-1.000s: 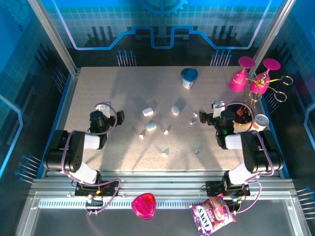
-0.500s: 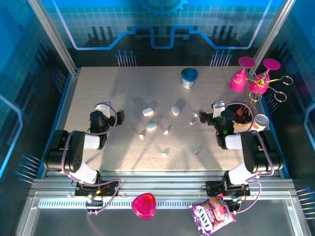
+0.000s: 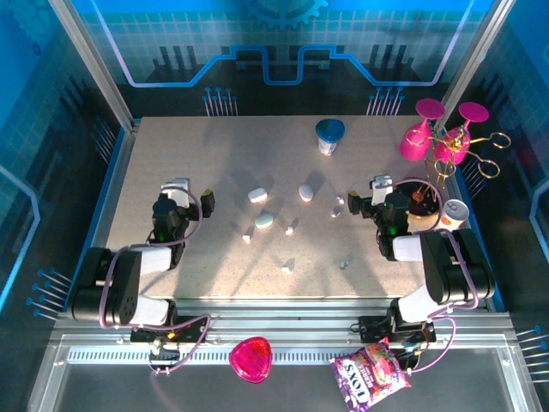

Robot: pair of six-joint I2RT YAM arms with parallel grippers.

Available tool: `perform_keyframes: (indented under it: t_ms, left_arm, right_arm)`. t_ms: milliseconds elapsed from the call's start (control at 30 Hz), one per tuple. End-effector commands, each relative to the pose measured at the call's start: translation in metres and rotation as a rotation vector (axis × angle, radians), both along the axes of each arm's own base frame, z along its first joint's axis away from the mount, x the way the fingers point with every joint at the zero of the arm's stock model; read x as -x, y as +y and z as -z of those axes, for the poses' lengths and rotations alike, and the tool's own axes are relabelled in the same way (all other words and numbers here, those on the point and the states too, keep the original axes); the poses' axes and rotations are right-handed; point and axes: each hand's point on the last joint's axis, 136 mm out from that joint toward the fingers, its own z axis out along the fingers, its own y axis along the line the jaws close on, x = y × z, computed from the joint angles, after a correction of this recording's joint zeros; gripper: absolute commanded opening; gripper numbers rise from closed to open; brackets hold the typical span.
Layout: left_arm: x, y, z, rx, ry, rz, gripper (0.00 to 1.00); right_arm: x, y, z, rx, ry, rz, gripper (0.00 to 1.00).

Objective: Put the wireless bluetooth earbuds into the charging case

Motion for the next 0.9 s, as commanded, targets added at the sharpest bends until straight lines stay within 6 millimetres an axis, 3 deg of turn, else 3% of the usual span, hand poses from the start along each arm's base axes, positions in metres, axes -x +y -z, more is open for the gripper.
perform_keyframes:
  t_ms: [0,167,300,433,600,700,867]
  left_arm:
    - [0.008,-0.011,-0.022,-0.088,-0.033,0.011,0.99]
    - [0.018,-0.050,-0.048,-0.139,-0.055,0.118,0.99]
    - [0.025,-0.093,-0.052,-0.117,-0.010,0.281,0.99]
    - [0.031,-0.129,-0.043,-0.091,0.106,0.452,0.99]
    - [0.042,-0.170,-0.012,-0.119,0.283,0.704,0.99]
    - [0.041,-0.183,-0.001,-0.133,0.336,0.792,0.99]
    - [0.044,-0.202,0.011,-0.231,0.388,0.906,0.99]
  right_arm:
    - [0.003,0.005,-0.027,0.025,-0.060,-0.007,1.00]
    - [0.012,0.025,-0.044,0.095,-0.057,-0.056,1.00]
    - [0.023,0.058,-0.058,0.091,-0.035,-0.163,1.00]
    - [0.039,0.103,-0.062,0.117,0.033,-0.305,1.00]
    - [0.062,0.153,-0.067,0.087,0.051,-0.466,1.00]
    - [0.075,0.169,-0.067,0.034,0.062,-0.519,1.00]
    - [0.090,0.181,-0.063,-0.018,0.084,-0.563,1.00]
